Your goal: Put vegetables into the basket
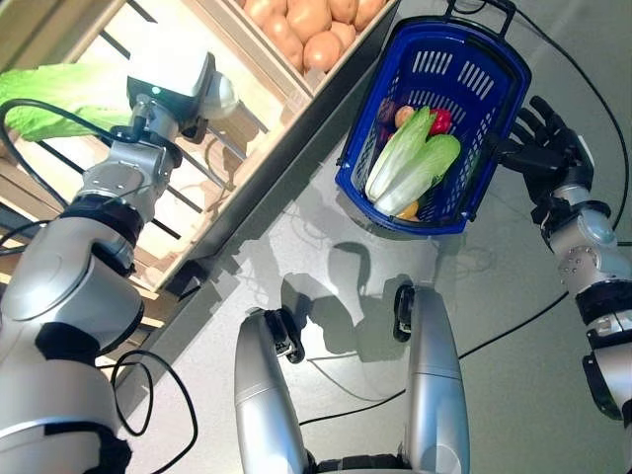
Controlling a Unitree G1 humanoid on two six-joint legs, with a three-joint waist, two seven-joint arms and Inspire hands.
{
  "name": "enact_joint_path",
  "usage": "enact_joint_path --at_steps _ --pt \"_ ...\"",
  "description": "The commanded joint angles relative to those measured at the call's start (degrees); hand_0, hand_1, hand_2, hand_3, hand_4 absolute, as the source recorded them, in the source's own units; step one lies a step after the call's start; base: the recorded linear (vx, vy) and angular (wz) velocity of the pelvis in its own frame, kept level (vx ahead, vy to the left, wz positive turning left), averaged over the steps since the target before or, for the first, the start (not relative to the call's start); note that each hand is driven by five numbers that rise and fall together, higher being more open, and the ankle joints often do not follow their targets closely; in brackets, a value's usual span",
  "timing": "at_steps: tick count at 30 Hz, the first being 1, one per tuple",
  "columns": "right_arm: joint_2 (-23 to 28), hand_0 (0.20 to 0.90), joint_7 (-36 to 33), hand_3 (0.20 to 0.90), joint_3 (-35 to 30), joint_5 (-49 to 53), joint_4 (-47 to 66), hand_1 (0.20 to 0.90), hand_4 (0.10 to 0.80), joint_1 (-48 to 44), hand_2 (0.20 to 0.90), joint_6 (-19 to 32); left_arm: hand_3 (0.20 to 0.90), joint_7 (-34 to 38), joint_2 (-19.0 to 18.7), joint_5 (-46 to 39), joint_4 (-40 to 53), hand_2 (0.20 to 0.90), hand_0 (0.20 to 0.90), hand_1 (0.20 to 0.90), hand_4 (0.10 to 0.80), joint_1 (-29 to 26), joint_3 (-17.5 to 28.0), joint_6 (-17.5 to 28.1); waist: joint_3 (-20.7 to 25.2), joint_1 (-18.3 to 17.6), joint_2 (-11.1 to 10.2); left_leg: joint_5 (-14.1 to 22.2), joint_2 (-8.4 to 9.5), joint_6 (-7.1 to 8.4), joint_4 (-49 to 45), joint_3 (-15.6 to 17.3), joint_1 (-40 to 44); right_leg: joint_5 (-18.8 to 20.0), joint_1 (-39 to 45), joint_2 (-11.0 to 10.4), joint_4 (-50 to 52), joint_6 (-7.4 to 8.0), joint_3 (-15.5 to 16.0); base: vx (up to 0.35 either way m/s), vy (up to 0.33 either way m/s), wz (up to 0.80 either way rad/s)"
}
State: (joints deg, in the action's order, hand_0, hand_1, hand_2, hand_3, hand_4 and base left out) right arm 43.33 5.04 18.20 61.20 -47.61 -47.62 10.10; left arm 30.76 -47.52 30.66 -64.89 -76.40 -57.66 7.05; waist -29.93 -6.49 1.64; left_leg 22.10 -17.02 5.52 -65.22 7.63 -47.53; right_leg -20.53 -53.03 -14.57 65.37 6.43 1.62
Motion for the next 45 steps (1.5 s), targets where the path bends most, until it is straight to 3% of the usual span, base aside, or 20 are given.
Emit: enact_joint_path --at_steps 1,6,8,11,14,15,17,23,27,28,31,39,45 --pt "-0.46 0.9 3.3 0.9 -4.88 -0.49 5.96 0.9 0.8 1.56 0.9 6.06 0.3 9.2 -7.4 -2.84 1.77 0.3 0.3 0.3 0.4 -2.41 3.22 2.2 5.88 -0.74 -0.92 -4.3 0.26 1.63 11.73 0.01 6.15 6.42 9.98 -4.16 -11.79 -0.52 0.97 0.05 -0.024 0.03" --pt "-3.78 0.9 2.96 0.9 -5.32 -3.59 12.0 0.9 0.8 7.04 0.9 4.19 0.3 8.98 -8.68 -5.79 7.64 0.3 0.3 0.3 0.4 4.85 10.37 7.29 9.72 -0.08 -1.21 -6.91 1.62 1.0 21.05 1.37 16.23 6.77 19.71 -3.59 -18.87 -1.12 2.7 0.113 -0.049 0.05" --pt "-4.86 0.9 2.38 0.9 -5.48 -4.29 14.03 0.9 0.8 8.0 0.9 2.79 0.3 8.73 -8.42 -6.42 9.81 0.3 0.3 0.3 0.4 7.51 13.61 8.96 10.86 0.22 -1.23 -9.28 2.1 0.45 25.04 2.09 19.21 8.36 22.68 -3.41 -22.3 -1.57 3.6 0.011 -0.054 0.06" --pt "-6.8 0.9 2.2 0.9 -5.46 -5.69 15.59 0.9 0.8 9.48 0.9 2.04 0.3 6.68 -7.38 -10.94 11.84 0.3 0.3 0.3 0.4 11.17 17.65 12.03 12.38 0.67 -1.46 -10.09 2.84 0.34 28.78 2.34 23.32 8.49 26.85 -3.37 -25.39 -1.43 4.87 0.048 -0.057 0.06" --pt "-9.83 0.9 1.72 0.9 -5.12 -8.06 18.41 0.9 0.8 11.69 0.9 1.66 0.3 2.02 -4.65 -18.04 15.94 0.3 0.3 0.3 0.4 17.3 24.53 15.54 14.25 1.53 -1.63 -12.48 4.05 0.13 34.94 2.2 28.81 9.71 32.29 -2.57 -30.69 -1.21 6.57 0.048 -0.056 0.02" --pt "-9.83 0.9 1.72 0.9 -5.09 -8.06 18.42 0.9 0.8 11.7 0.9 1.66 0.3 2.0 -4.67 -18.04 15.98 0.3 0.3 0.3 0.4 17.36 24.58 15.54 14.22 1.49 -1.61 -12.5 4.05 0.13 34.99 2.19 28.88 9.72 32.37 -2.56 -30.74 -1.21 6.59 0.039 -0.053 0.09" --pt "-12.73 0.9 2.38 0.9 -4.94 -9.65 20.74 0.9 0.8 14.16 0.9 0.71 0.3 -2.8 -1.91 -24.07 19.75 0.3 0.3 0.3 0.4 23.45 30.19 18.17 16.71 2.25 -1.83 -15.36 5.15 -0.11 41.77 2.89 34.5 11.72 38.22 -1.06 -37.65 -0.77 8.19 0.144 -0.082 0.08" --pt "-15.7 0.9 9.18 0.9 -5.3 -13.29 26.86 0.9 0.8 22.05 0.9 -3.81 0.3 -14.01 4.31 -37.65 30.64 0.3 0.3 0.3 0.4 37.88 40.3 21.32 23.2 3.46 -2.02 -21.18 7.83 -0.23 57.33 3.78 45.68 16.37 51.2 2.57 -54.83 0.22 10.62 0.22 -0.073 0.03" --pt "-16.25 0.9 11.12 0.9 -4.64 -14.73 29.5 0.9 0.8 23.32 0.9 -6.17 0.3 -18.01 7.6 -41.95 34.96 0.3 0.3 0.3 0.4 41.27 42.36 20.42 24.64 3.92 -2.27 -22.53 8.42 -0.24 61.6 3.21 48.37 17.87 54.34 3.47 -58.99 0.52 10.84 0.084 -0.066 0.02" --pt "-16.45 0.9 12.05 0.9 -3.68 -15.89 31.97 0.9 0.8 24.18 0.9 -7.42 0.3 -22.32 10.55 -47.07 38.11 0.3 0.3 0.3 0.4 43.21 42.92 18.98 25.68 4.3 -2.58 -23.28 8.82 -0.19 64.66 2.84 50.2 19.08 56.34 3.86 -61.9 0.93 11.05 0.084 -0.104 0.09" --pt "-16.37 0.9 11.84 0.9 -3.01 -15.91 34.44 0.9 0.8 24.0 0.9 -9.75 0.3 -26.58 13.59 -52.12 40.4 0.3 0.3 0.3 0.4 44.72 43.12 18.34 26.39 4.5 -2.76 -23.94 9.0 -0.04 67.04 2.89 51.75 20.19 57.97 4.11 -64.18 1.32 11.44 0.057 -0.078 0.06" --pt "-16.69 0.9 10.74 0.9 0.34 -18.34 37.59 0.9 0.8 22.77 0.9 -12.26 0.3 -33.51 18.29 -61.19 44.68 0.3 0.3 0.3 0.4 46.22 42.66 16.08 27.45 5.2 -2.96 -24.14 9.67 0.09 70.22 2.12 53.75 22.53 60.74 5.17 -69.16 1.65 12.4 0.036 -0.041 0.04" --pt "-18.09 0.9 9.6 0.9 2.53 -19.48 37.94 0.9 0.8 20.62 0.9 -14.87 0.3 -34.79 22.2 -63.37 48.97 0.3 0.3 0.3 0.4 46.85 40.83 14.29 27.31 6.1 -3.24 -23.5 9.88 -0.07 70.22 0.97 53.98 22.15 61.56 5.45 -68.98 1.51 13.25 0.021 -0.004 0.05"
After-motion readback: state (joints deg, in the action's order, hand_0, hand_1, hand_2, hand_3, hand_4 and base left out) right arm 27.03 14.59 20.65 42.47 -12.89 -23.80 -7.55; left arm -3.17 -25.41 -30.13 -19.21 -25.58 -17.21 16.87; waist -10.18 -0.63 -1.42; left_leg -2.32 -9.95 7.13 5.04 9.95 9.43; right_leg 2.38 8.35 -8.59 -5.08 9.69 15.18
